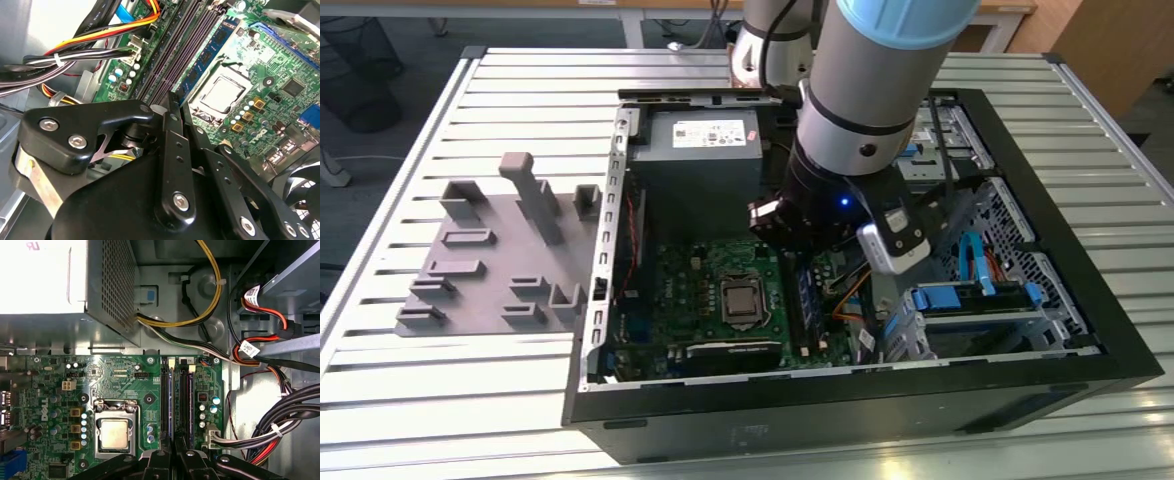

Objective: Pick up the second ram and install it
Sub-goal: 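Insert the second ram into the second slot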

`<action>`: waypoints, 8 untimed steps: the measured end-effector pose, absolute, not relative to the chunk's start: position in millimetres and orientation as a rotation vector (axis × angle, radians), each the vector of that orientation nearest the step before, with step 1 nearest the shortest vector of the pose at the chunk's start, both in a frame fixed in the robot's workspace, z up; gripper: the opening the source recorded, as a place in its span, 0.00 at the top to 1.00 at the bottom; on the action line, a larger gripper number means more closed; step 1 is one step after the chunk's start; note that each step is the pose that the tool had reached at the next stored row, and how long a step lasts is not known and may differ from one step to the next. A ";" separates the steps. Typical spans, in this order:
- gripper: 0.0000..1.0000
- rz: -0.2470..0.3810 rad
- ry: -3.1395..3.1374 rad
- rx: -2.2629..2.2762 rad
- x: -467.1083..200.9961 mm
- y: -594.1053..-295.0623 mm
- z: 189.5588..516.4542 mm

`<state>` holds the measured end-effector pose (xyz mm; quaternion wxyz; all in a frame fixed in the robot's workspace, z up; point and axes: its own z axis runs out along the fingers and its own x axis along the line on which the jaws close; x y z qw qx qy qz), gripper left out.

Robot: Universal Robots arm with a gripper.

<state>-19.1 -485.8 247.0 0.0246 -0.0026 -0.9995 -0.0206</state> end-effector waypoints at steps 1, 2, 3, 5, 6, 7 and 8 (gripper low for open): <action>0.86 -0.064 -3.092 -0.008 -19.1 -485.8 246.6; 0.86 -0.064 -3.092 -0.008 -19.1 -485.8 246.0; 0.86 -0.064 -3.092 -0.008 -19.1 -485.8 245.3; 0.86 -0.064 -3.092 -0.008 -19.1 -485.8 244.1; 0.86 -0.064 -3.092 -0.008 -19.1 -485.8 243.8; 0.86 -0.063 -3.092 -0.008 -19.1 -485.8 243.5; 0.86 -0.063 -3.092 -0.008 -19.1 -485.8 243.2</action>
